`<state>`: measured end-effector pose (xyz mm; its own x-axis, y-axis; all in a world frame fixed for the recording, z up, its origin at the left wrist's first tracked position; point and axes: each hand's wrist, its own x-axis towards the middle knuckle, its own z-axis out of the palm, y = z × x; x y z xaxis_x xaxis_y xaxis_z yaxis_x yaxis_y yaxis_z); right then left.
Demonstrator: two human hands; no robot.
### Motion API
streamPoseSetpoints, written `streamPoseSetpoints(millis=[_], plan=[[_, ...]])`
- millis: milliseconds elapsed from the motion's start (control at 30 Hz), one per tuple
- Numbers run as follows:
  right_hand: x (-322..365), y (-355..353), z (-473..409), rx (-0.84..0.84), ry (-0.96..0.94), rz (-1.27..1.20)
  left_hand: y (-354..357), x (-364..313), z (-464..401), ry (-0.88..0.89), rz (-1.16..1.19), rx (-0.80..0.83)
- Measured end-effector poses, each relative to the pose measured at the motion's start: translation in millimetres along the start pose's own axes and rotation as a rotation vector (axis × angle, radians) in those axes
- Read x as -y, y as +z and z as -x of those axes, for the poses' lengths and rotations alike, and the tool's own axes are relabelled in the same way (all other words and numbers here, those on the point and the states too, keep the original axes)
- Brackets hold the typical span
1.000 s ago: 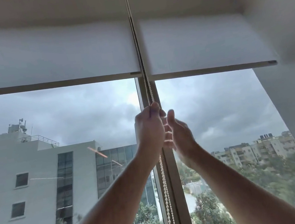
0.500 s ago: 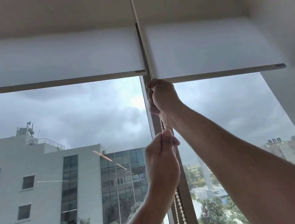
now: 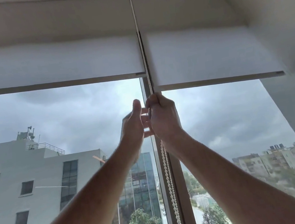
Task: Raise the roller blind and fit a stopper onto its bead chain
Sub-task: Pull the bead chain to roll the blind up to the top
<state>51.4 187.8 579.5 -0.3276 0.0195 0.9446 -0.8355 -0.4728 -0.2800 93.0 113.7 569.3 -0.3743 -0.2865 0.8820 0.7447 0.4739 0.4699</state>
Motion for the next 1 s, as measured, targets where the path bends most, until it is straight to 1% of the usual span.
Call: streamPoseSetpoints(millis=[133,200,300,367,433,533,633,767,833,900,1000], plan=[[-23,-4,28,0.018,-0.07,0.032,15,-35,-20,-0.031,0.017,0.019],[-36,-5,40,0.016,-0.055,-0.002,25,-47,-27,-0.074,0.022,0.004],[-49,-5,58,0.038,-0.072,-0.027,39,-52,-31,-0.128,0.047,-0.072],[-54,-8,65,0.065,-0.082,-0.03,46,-45,-30,-0.083,0.006,-0.161],[-61,-13,67,0.117,-0.03,-0.06,49,-38,-25,0.007,-0.05,-0.228],[-66,-22,63,0.24,0.117,-0.246,49,-29,-16,0.106,-0.137,-0.254],[-63,-29,49,0.226,0.182,-0.327,51,-20,-6,0.126,-0.161,-0.252],[-46,-35,16,0.188,0.285,-0.413,55,-4,11,0.097,-0.078,-0.212],[-35,-37,-2,0.183,0.302,-0.448,52,5,18,0.157,-0.075,-0.223],[-21,-35,-19,0.191,0.336,-0.446,47,14,24,0.224,-0.119,-0.247],[2,-24,-43,0.214,0.4,-0.389,43,26,34,0.23,-0.168,-0.249]])
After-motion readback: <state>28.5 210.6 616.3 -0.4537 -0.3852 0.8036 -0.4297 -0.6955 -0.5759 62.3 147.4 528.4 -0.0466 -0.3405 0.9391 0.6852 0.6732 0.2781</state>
